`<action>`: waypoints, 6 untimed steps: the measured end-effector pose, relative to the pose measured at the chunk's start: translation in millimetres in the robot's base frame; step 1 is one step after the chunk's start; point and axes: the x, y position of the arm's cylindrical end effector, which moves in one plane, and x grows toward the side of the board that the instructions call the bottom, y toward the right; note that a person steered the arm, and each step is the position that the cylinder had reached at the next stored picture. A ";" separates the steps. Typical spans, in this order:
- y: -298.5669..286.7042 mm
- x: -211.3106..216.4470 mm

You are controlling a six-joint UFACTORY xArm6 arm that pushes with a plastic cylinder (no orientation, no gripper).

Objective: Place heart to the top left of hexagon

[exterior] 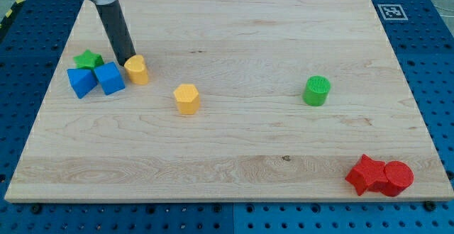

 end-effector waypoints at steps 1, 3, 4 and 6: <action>1.1 8.9; 11.1 35.6; 35.7 40.1; 68.0 40.1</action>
